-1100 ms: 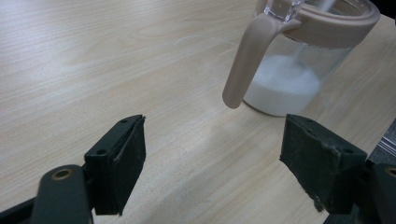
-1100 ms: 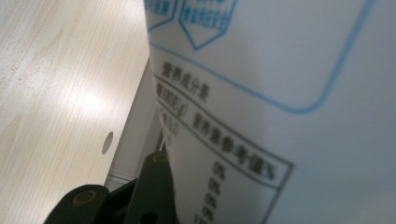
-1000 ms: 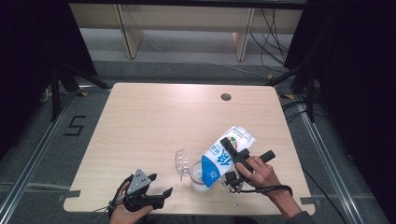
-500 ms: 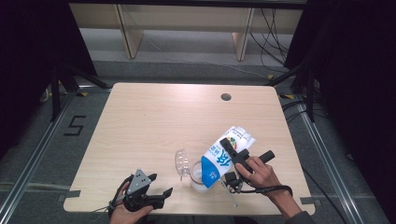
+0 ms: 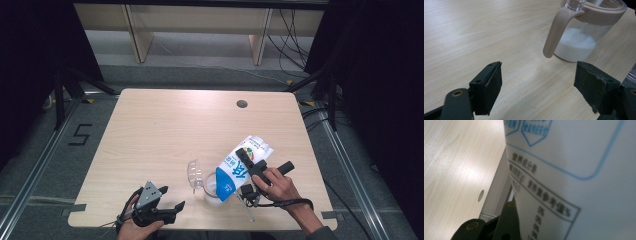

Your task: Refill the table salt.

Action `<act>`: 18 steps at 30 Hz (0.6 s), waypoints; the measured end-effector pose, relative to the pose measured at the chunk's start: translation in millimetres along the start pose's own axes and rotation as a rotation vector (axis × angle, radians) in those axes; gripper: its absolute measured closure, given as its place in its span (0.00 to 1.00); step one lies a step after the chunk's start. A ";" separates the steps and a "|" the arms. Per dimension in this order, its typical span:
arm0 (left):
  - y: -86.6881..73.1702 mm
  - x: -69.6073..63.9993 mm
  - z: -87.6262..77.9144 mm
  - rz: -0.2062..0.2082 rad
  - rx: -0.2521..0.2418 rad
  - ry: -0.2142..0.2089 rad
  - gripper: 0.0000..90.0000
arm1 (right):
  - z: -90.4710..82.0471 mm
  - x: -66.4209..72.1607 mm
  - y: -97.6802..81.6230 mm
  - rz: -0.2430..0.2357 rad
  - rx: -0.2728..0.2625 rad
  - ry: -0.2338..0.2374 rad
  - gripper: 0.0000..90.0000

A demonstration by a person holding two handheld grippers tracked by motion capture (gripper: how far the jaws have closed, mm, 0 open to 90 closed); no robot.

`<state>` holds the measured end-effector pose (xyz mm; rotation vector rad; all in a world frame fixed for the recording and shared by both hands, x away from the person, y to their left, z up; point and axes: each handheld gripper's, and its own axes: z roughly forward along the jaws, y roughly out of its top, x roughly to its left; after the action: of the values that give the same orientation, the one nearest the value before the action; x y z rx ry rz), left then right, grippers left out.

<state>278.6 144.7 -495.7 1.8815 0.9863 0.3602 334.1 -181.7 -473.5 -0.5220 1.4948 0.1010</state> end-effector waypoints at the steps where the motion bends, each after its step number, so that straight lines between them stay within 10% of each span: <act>1: 0.0 -0.2 -0.1 -0.002 0.000 0.002 0.24 | -0.1 0.0 0.1 0.000 0.000 0.000 0.81; 18: -0.1 -0.3 -0.1 0.000 0.001 0.003 0.24 | -0.6 -0.8 0.5 -0.010 -0.002 0.005 0.82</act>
<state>278.3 144.5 -495.7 1.8825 0.9884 0.3621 333.3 -181.3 -472.8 -0.5318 1.4966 0.0935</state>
